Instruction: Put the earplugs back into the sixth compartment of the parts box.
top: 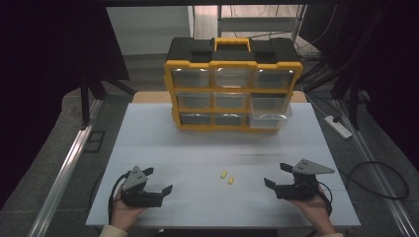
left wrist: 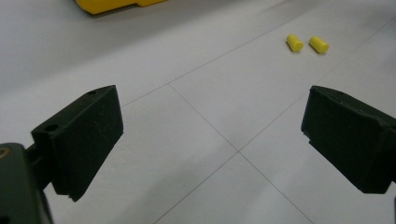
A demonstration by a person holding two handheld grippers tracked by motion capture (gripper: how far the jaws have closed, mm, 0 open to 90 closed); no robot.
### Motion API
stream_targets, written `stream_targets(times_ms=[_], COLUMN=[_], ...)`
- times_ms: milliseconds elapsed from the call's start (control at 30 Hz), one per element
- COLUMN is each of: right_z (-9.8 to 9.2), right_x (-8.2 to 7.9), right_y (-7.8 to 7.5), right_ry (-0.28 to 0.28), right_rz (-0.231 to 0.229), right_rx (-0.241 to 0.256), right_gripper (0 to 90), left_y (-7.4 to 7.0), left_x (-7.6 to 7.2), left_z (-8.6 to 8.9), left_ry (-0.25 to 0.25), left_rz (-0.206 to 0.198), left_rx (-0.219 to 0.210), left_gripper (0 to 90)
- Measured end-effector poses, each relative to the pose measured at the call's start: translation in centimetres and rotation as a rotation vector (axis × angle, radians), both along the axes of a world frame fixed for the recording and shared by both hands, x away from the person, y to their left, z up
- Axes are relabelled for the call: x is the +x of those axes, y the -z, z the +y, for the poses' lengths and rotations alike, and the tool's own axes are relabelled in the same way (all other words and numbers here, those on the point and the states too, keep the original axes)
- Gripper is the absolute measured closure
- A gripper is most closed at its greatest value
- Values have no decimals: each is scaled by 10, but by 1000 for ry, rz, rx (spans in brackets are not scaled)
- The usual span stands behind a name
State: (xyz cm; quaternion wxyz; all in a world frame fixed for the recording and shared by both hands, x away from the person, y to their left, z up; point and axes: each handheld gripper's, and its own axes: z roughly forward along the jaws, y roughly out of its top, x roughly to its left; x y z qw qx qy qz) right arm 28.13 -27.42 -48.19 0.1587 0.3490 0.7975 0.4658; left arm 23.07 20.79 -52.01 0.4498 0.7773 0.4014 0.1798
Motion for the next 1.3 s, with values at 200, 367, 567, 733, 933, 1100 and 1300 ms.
stream_targets(times_ms=[200, 367, 567, 733, 933, 1100, 1300], right_z=[13, 24, 37, 49, 68, 86, 106], right_x=[4, 4, 4, 10, 20, 27, 33], right_y=[0, -4, -6, -3, 5, 11, 16], right_ry=[-9, -29, -68, -108, -161, -222, -283], right_rz=[19, 24, 33, 61, 85, 115, 136], right_rx=[-38, -81, -122, -160, -231, -265, -296], right_gripper=[145, 148, 148, 150, 149, 159, 174], left_y=[0, -1, -1, -1, -1, 0, -1], left_x=[-1, 0, 3, 6, 8, 8, 7], left_z=[4, 3, -1, -2, -4, -4, -4], left_ry=[-12, -5, 5, 11, 13, 11, 13], left_rz=[-4, -6, -8, -5, -7, -7, -8], left_rx=[-1, -1, -2, 7, 13, 9, 13], left_gripper=[56, 57, 59, 59, 59, 59, 59])
